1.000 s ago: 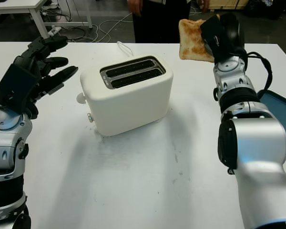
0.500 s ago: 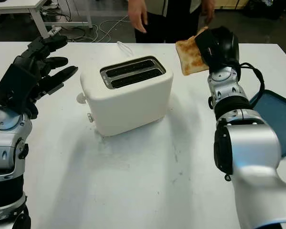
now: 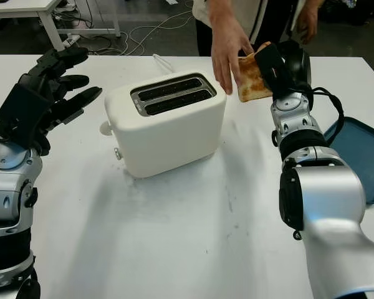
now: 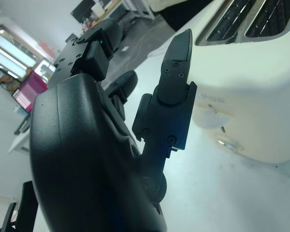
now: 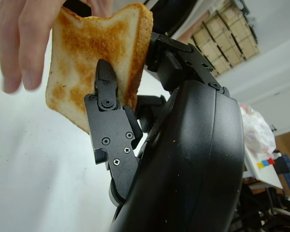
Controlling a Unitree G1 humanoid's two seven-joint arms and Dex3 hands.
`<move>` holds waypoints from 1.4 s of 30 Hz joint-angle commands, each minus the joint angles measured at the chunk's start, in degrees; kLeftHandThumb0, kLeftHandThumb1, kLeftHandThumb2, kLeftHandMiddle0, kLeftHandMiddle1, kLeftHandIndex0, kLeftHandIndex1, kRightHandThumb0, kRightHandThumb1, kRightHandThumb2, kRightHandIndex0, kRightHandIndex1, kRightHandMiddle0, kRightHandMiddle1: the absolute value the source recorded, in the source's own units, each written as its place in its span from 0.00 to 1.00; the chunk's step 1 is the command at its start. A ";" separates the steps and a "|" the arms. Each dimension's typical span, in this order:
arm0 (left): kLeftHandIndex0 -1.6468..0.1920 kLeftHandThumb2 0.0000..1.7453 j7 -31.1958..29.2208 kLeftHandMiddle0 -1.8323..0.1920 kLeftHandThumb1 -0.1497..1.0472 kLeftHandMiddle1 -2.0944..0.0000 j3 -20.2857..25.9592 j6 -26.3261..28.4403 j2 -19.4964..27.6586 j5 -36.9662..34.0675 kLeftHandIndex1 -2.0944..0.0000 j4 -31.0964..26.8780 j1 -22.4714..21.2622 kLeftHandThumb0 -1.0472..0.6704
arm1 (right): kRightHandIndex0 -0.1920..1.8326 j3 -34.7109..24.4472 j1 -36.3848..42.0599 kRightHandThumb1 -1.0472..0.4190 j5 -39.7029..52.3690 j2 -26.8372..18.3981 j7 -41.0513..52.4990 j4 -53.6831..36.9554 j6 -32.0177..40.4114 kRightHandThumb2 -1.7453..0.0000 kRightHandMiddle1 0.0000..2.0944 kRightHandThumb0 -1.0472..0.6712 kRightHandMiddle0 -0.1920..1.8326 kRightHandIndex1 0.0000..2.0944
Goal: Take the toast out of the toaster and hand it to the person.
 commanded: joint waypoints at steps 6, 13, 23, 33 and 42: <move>0.76 0.03 -0.12 0.87 0.89 0.55 -0.02 -1.51 0.60 0.31 0.77 0.02 0.55 0.36 | 0.37 -0.78 0.18 0.09 1.29 0.34 0.68 -0.19 -2.53 0.83 0.57 0.57 0.32 0.83; 0.76 0.03 0.09 0.87 0.89 0.55 0.08 -1.58 0.36 0.24 0.77 0.12 0.51 0.37 | 0.37 0.46 -0.05 0.09 0.43 0.17 0.41 -0.05 -2.24 0.83 0.64 0.56 0.28 0.83; 0.76 0.03 -0.17 0.87 0.89 0.55 0.21 -1.70 0.46 0.06 0.77 0.17 0.52 0.37 | 0.38 0.06 -0.89 0.09 1.38 0.31 2.60 -0.02 -0.21 0.80 0.79 0.52 0.24 0.83; 0.75 0.03 -0.20 0.87 0.89 0.55 0.32 -2.12 0.57 0.08 0.77 0.44 0.13 0.38 | 0.29 3.46 -0.48 0.09 -0.64 -1.39 12.70 -1.25 -6.06 0.77 0.16 0.27 0.29 0.21; 0.74 0.02 0.28 0.86 0.89 0.54 1.25 -3.13 0.43 0.20 0.76 -0.54 1.89 0.35 | 0.18 3.59 5.66 0.09 1.36 -1.14 12.78 -7.76 -12.64 0.68 0.00 0.25 0.19 0.00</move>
